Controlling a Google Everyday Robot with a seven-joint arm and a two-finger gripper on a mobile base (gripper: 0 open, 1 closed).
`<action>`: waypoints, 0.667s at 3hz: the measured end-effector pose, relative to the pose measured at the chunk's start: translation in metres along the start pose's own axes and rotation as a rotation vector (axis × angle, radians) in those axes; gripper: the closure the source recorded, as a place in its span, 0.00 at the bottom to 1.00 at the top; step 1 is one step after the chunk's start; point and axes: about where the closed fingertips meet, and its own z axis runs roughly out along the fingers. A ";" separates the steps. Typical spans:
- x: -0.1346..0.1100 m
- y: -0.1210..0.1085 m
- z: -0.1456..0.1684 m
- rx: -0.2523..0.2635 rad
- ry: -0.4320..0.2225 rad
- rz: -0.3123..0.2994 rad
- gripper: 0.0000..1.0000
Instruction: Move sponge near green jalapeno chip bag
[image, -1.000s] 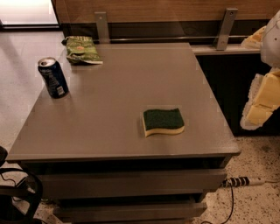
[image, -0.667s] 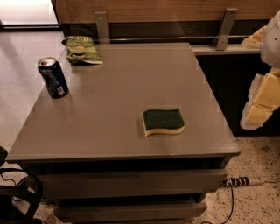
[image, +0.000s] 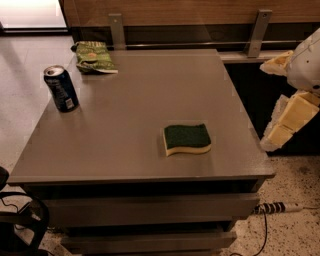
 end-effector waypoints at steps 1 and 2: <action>-0.011 0.003 0.031 -0.062 -0.177 0.000 0.00; -0.026 0.007 0.061 -0.081 -0.373 0.002 0.00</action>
Offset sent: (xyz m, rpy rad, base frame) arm 0.0219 0.0585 -0.0589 0.5173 -0.0481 0.1331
